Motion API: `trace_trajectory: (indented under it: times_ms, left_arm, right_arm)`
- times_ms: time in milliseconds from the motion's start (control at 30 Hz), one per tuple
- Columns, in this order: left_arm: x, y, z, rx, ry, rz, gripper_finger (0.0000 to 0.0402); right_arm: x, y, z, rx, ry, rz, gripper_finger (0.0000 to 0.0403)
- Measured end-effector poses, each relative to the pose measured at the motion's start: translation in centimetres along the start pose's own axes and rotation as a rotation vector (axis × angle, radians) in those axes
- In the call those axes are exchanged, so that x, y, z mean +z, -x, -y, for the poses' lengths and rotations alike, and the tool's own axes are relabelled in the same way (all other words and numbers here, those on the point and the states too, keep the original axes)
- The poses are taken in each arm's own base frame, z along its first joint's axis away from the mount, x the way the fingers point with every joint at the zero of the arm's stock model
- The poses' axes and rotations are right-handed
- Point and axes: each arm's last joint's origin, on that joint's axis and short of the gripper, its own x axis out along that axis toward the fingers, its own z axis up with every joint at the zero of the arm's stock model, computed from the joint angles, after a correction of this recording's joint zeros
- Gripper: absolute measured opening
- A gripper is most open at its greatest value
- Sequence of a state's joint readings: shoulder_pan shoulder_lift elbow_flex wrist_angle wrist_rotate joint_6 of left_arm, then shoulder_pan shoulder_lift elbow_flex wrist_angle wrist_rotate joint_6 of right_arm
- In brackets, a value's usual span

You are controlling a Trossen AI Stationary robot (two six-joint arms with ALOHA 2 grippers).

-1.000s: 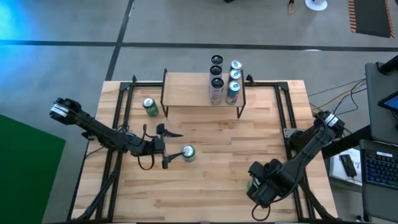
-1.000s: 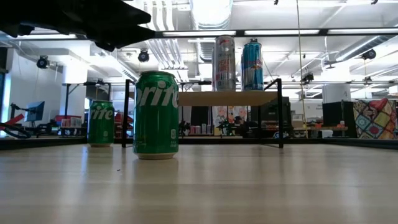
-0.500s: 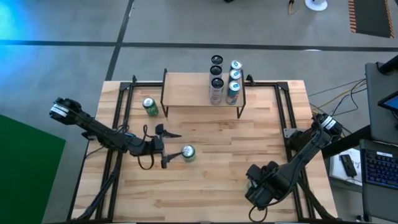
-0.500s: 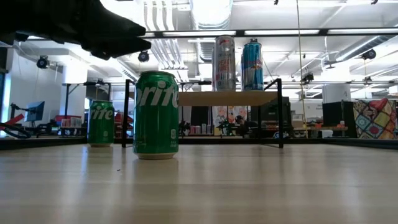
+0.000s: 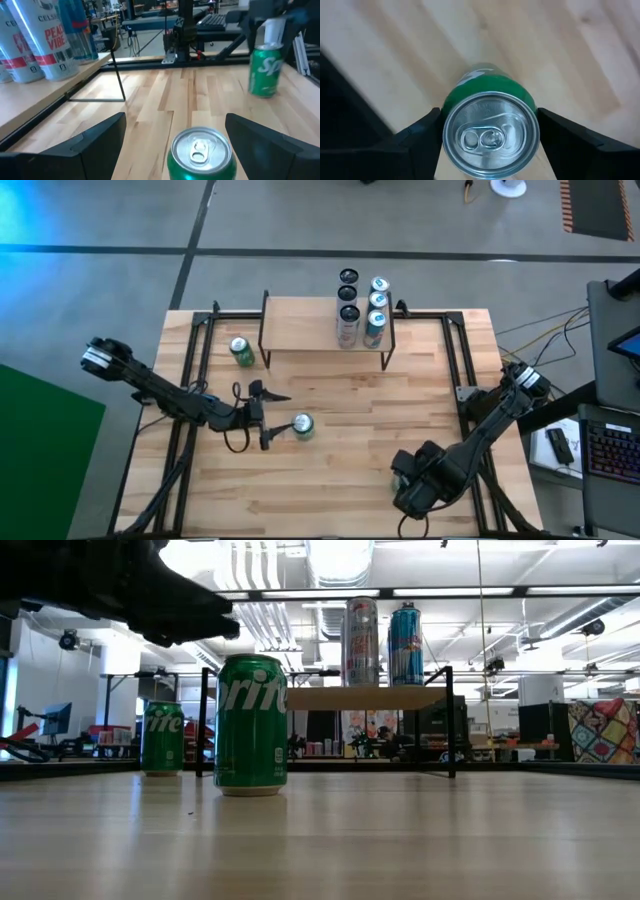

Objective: Sort soda cans
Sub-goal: Put the bottom green soda can on the shelf

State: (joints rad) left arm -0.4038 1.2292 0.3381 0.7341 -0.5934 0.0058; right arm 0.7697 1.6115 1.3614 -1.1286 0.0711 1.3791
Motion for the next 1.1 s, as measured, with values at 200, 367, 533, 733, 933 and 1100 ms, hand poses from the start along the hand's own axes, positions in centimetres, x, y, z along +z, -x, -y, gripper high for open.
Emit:
trace_trajectory:
  times_ms: [200,367,533,733,933,1100]
  left_arm:
    - [-0.9,-0.7,0.6,-0.053,-0.004,-0.030,0.0326]
    - [-1.0,-1.5,1.3,-0.112,-0.012,-0.021,0.0326]
    - [-0.6,-2.7,2.4,-0.185,-0.013,-0.020,0.0326]
    - [0.4,-4.4,3.8,-0.274,-0.005,-0.003,0.0327]
    - [1.2,-6.6,4.8,-0.317,0.002,0.007,0.0348]
    - [1.1,-8.7,5.4,-0.358,-0.004,-0.007,0.0371]
  right_arm:
    - [2.1,1.0,-0.6,0.056,0.082,0.024,0.0272]
    - [4.3,3.0,-0.7,0.098,0.126,0.054,0.0273]
    - [6.5,4.7,-0.2,0.109,0.153,0.078,0.0272]
    - [8.8,6.2,0.2,0.141,0.206,0.131,0.0273]
    - [11.0,6.8,0.0,0.105,0.291,0.138,0.0273]
    - [12.8,7.2,-1.5,0.082,0.398,0.140,0.0274]
